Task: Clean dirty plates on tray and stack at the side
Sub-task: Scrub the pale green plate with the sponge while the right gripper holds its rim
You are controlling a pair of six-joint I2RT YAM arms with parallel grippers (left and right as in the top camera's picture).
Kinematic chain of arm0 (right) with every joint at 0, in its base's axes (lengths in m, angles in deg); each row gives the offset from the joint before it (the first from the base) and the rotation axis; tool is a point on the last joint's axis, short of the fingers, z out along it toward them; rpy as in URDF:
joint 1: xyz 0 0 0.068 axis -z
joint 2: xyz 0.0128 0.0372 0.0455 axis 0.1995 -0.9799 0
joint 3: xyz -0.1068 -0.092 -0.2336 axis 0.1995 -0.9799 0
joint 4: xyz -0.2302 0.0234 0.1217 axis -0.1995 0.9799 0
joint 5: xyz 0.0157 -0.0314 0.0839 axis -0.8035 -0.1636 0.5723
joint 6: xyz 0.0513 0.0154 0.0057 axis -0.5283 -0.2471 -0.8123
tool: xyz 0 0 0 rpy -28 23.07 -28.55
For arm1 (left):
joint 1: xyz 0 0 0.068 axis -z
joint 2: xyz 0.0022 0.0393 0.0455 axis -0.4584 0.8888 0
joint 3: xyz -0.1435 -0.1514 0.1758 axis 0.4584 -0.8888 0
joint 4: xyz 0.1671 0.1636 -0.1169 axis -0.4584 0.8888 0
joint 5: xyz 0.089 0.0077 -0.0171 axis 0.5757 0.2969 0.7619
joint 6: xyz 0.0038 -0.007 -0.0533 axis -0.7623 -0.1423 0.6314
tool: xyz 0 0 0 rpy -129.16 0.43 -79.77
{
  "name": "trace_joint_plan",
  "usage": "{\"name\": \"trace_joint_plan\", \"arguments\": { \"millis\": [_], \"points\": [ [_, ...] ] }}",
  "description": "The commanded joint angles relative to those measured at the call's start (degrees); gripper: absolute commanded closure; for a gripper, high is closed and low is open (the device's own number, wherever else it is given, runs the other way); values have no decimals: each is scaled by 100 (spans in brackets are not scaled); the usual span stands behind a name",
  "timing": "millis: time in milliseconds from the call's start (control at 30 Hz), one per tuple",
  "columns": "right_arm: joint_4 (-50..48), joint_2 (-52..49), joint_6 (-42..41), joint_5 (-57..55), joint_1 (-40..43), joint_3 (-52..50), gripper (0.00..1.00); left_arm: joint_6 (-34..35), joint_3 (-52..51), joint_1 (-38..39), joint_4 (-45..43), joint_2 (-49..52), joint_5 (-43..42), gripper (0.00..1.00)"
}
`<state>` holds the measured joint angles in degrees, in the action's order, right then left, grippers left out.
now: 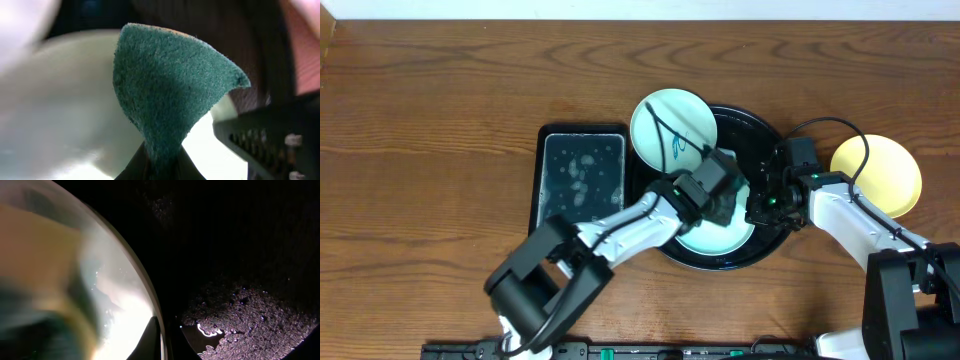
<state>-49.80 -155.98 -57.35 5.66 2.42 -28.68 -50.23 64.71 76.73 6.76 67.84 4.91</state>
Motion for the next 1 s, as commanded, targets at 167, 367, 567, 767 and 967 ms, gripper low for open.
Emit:
{"name": "trace_joint_plan", "arguments": {
  "millis": [167, 367, 567, 767, 967],
  "points": [
    [0, -190, -57, -297, -46, -90, 99, -763, -37, 11, 1019, 302, 286, 90],
    [9, -190, -55, -295, -46, -90, 99, -833, -35, -498, 1434, 302, 511, 91],
    [31, -190, -57, -295, -46, -90, 99, -9, -35, -793, 1335, 302, 181, 92],
    [28, -190, -57, -295, -46, -90, 99, 800, -35, -616, 704, 302, -922, 92],
    [52, -190, -55, -295, -46, -90, 99, 1108, -35, -240, 225, 302, -949, 91]
  ]
}}
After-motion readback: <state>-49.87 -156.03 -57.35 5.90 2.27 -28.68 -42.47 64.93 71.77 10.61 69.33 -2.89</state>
